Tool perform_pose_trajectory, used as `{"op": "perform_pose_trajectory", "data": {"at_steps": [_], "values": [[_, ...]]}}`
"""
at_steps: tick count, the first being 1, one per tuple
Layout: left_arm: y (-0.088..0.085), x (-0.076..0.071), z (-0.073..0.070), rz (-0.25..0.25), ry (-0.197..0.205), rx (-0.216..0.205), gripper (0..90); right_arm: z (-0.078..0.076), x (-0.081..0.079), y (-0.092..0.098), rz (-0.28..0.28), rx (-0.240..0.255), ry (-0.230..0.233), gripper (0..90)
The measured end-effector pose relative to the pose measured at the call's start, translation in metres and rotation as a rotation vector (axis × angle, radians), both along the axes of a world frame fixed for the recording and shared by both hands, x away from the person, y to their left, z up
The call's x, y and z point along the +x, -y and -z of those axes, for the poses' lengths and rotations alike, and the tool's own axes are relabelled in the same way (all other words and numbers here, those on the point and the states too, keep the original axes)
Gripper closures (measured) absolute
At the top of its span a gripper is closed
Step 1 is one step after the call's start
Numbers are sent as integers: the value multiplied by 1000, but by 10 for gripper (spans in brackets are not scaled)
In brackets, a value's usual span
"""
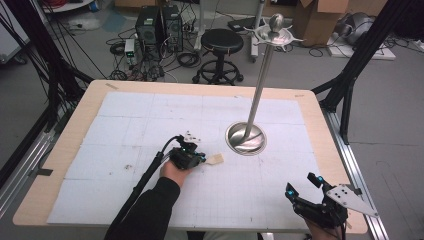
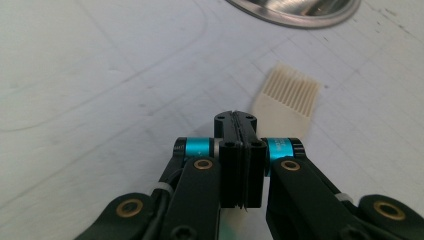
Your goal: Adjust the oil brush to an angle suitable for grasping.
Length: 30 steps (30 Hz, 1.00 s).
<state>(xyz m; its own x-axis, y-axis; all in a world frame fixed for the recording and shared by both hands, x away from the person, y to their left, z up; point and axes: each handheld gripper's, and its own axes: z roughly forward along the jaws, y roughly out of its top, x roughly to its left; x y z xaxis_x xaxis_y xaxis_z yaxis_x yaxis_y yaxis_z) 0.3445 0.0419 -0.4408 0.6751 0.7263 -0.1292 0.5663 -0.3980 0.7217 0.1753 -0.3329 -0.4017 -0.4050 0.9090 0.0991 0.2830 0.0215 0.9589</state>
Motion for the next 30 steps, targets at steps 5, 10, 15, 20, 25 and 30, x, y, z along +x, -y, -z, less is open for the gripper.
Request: {"op": "perform_pose_trajectory", "data": {"at_steps": [5,10,15,20,25,30], "values": [[7,-5,0,37,-11,-14,894,0,-1,1,5,7,2,162],[21,-18,2,108,-20,-36,895,-1,-1,1,4,6,4,162],[31,-29,4,152,-26,-63,895,-1,-1,0,3,7,-1,162],[41,-42,5,226,-35,-82,895,-1,-1,0,3,4,5,162],[15,-46,-9,173,44,-129,894,0,-1,0,3,6,-1,162],[-38,-48,-23,51,110,-188,894,0,0,-1,-8,4,-3,174]]}}
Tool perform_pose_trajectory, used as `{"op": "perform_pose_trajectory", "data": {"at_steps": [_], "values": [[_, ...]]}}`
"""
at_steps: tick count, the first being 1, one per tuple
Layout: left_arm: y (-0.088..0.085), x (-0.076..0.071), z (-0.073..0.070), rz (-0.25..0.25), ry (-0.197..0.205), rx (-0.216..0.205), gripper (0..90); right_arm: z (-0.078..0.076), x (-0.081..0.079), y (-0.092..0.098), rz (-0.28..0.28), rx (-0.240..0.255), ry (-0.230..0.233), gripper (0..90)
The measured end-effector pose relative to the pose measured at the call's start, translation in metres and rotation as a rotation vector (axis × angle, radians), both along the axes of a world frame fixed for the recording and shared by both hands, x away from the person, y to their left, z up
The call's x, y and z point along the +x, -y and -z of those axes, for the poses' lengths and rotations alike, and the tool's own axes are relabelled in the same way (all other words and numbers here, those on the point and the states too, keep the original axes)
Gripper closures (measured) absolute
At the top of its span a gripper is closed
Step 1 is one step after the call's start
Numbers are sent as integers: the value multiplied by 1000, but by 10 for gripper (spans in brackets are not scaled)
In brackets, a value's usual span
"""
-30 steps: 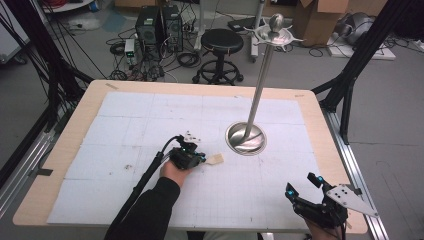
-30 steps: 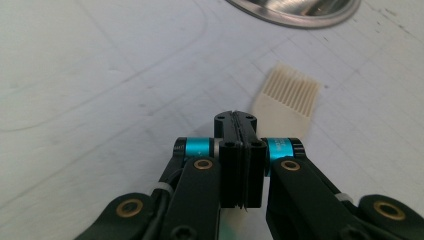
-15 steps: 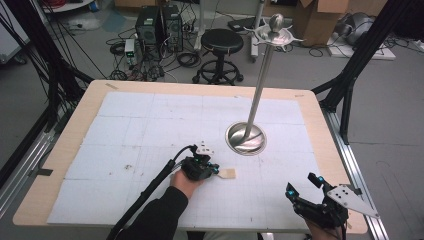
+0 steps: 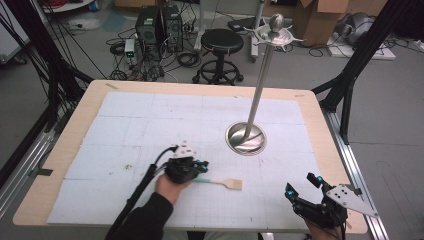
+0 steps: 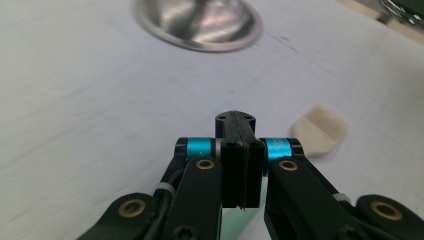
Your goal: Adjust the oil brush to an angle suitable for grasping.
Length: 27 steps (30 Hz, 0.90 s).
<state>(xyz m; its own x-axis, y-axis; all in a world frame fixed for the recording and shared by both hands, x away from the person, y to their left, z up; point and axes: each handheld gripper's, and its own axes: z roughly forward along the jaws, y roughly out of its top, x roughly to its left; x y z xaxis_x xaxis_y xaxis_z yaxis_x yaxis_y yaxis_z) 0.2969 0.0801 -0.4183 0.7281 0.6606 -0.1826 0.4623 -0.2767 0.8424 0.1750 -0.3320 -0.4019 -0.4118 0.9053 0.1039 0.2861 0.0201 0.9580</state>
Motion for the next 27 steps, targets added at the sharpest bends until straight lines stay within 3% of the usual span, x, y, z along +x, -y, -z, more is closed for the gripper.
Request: {"op": "perform_pose_trajectory", "data": {"at_steps": [5,6,7,8,9,10,11,13,17,21,22,23,24,25,26,27], "values": [[-71,-8,-9,-132,45,-52,895,1,4,-5,-47,2,-10,261],[-93,-14,-10,-168,61,-65,895,0,7,-8,-96,39,-12,329],[-105,-17,-9,-184,69,-66,895,0,8,-9,-115,56,-9,342],[-115,-21,-9,-198,77,-67,895,-1,9,-12,-140,63,-1,364],[-115,-21,-9,-198,77,-67,894,-2,12,-16,-161,56,4,395],[-134,-28,-8,-221,94,-72,894,-3,14,-20,-185,46,-1,425],[-134,-28,-8,-221,94,-72,894,-3,16,-25,-211,37,-3,457],[-151,-35,-7,-239,113,-84,894,-3,18,-29,-233,31,-10,493],[-176,-46,-7,-269,137,-107,894,-4,28,-50,-324,14,-20,688],[-196,-56,-10,-295,174,-125,894,-3,40,-90,-432,-49,-54,869],[-200,-59,-9,-306,181,-135,893,-1,47,-112,-484,-73,-71,888],[-203,-60,-9,-313,184,-141,893,-1,47,-112,-484,-73,-71,888],[-211,-64,-9,-334,190,-174,894,2,55,-135,-536,-94,-94,889],[-211,-64,-9,-334,190,-174,894,2,55,-135,-536,-94,-94,889],[-215,-67,-9,-345,199,-192,894,6,61,-156,-584,-105,-111,889],[-217,-67,-10,-349,203,-196,893,7,63,-164,-601,-109,-117,888]]}}
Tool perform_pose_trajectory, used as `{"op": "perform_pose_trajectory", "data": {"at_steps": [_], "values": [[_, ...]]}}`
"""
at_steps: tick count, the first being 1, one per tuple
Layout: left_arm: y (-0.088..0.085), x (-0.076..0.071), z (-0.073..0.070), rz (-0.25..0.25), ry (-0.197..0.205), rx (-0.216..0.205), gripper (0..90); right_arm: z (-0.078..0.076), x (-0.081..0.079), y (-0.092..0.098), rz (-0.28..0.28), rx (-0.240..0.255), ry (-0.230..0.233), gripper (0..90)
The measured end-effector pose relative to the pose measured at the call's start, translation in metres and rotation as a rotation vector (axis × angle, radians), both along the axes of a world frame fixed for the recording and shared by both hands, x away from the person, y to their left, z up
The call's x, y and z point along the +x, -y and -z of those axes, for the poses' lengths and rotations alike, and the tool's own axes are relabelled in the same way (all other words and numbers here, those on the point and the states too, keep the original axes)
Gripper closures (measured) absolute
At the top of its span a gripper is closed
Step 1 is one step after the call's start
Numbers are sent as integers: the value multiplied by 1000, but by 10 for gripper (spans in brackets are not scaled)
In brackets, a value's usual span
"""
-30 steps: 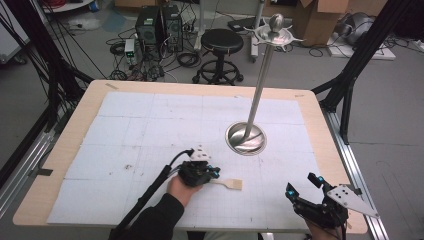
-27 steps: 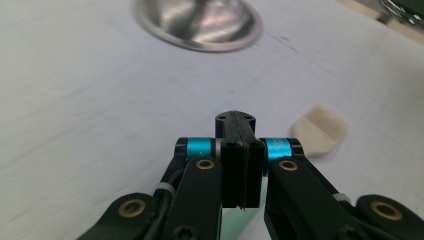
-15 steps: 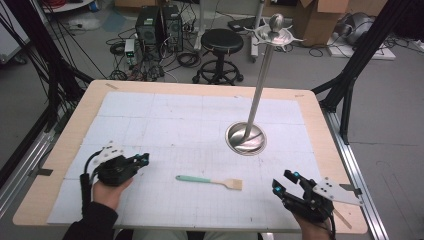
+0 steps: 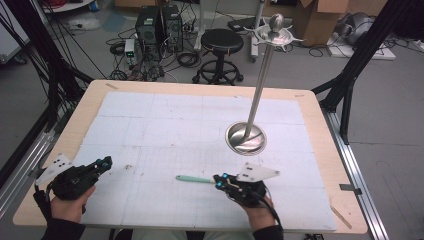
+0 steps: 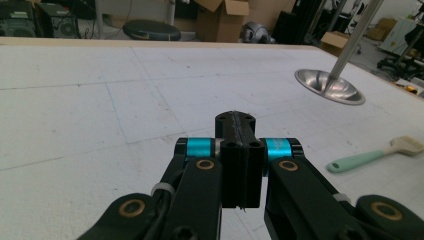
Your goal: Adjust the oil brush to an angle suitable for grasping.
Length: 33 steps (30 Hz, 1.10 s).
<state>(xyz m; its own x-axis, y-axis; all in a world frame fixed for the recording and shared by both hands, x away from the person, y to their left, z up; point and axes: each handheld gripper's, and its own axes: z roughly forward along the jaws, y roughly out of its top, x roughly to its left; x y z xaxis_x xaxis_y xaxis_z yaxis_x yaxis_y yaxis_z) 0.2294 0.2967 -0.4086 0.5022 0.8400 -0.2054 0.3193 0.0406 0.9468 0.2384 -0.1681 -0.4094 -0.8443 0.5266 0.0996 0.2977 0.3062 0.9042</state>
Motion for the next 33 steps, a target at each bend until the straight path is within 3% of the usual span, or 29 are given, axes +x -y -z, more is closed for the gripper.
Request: {"op": "perform_pose_trajectory", "data": {"at_steps": [1,4,6,7,12,14,15,18,19,24,29,33], "values": [[0,0,0,0,0,0,893,0,0,0,0,0,0,888],[-4,-1,-1,-8,8,-14,892,7,7,-29,-62,-32,-18,888],[-5,-1,-1,-9,9,-15,888,13,10,-48,-104,-100,-29,888],[-5,-1,-1,-9,9,-15,887,13,10,-48,-104,-100,-29,888],[-3,0,0,-1,10,-20,853,23,21,-68,-130,-191,-58,888],[-2,1,-1,2,10,-24,775,27,25,-75,-137,-232,-81,888],[-1,1,-1,-11,7,-29,661,31,28,-81,-148,-268,-79,888],[-1,1,-1,-24,3,-36,594,34,30,-85,-152,-287,-84,888],[-2,1,-1,-33,1,-44,541,35,34,-89,-144,-300,-97,888],[-3,2,0,-40,-3,-50,536,37,41,-90,-108,-289,-115,888],[-1,2,1,-36,-11,-45,538,38,54,-82,3,-275,-126,889],[-1,3,2,-31,-14,-42,541,37,57,-78,45,-281,-123,889]]}}
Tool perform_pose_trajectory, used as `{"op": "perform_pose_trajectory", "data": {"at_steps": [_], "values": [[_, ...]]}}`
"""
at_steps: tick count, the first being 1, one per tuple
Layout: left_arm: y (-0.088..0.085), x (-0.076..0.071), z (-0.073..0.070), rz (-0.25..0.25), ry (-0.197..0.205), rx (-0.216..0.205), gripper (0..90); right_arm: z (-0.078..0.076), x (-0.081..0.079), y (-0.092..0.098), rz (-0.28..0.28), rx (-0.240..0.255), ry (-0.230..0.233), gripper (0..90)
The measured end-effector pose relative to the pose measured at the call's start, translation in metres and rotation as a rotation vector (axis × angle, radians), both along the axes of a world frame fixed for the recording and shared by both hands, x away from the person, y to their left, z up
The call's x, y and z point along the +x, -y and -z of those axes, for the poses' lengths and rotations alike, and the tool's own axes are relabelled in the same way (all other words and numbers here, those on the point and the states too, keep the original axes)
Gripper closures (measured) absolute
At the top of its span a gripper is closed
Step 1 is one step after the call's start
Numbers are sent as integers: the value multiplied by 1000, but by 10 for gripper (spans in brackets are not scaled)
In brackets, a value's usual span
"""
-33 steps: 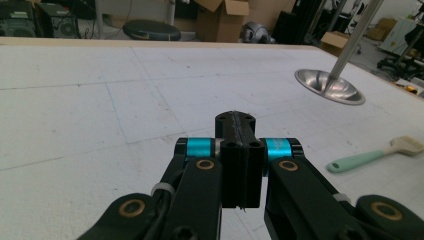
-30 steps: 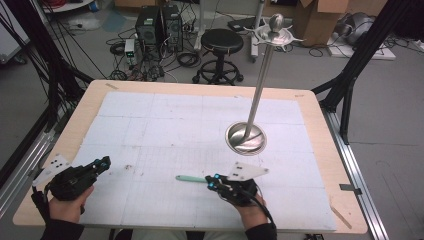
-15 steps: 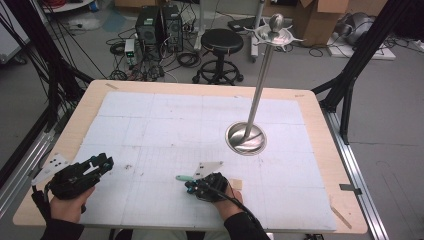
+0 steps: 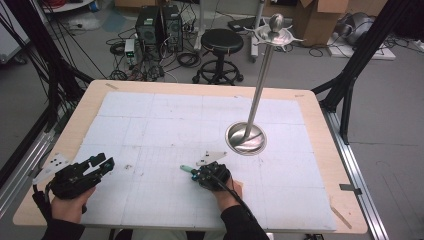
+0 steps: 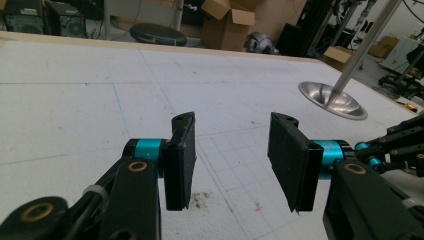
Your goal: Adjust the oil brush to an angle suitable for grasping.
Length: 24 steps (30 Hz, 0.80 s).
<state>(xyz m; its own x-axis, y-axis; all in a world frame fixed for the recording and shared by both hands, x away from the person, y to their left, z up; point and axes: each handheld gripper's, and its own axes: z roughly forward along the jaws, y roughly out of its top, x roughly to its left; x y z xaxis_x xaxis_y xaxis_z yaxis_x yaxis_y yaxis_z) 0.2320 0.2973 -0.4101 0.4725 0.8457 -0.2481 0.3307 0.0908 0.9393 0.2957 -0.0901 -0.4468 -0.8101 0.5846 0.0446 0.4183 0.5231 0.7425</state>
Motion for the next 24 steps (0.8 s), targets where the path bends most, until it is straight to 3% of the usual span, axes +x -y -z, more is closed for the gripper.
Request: {"op": "perform_pose_trajectory", "data": {"at_steps": [4,8,10,14,15,16,18,19,21,22,23,24], "values": [[0,0,0,1,0,-2,546,-1,5,7,63,-15,8,889],[0,0,0,6,4,-10,545,-2,6,12,91,-18,9,887],[0,0,0,14,6,-16,524,-8,3,22,90,15,26,786],[1,2,0,33,10,-33,435,-27,-10,52,113,96,87,703],[1,2,0,33,10,-33,409,-27,-10,52,113,96,87,703],[3,2,0,49,13,-46,389,-35,-18,71,129,146,114,637],[4,2,0,59,13,-55,357,-40,-27,91,160,181,138,559],[5,2,0,67,15,-61,357,-40,-27,91,160,181,138,559],[8,2,-1,84,21,-64,313,-44,-36,110,190,206,161,475],[10,1,-2,87,29,-54,255,-47,-46,127,231,221,194,343],[12,1,-3,96,37,-51,238,-47,-46,127,231,221,194,343],[13,0,-3,105,45,-50,237,-50,-55,143,264,227,233,300]]}}
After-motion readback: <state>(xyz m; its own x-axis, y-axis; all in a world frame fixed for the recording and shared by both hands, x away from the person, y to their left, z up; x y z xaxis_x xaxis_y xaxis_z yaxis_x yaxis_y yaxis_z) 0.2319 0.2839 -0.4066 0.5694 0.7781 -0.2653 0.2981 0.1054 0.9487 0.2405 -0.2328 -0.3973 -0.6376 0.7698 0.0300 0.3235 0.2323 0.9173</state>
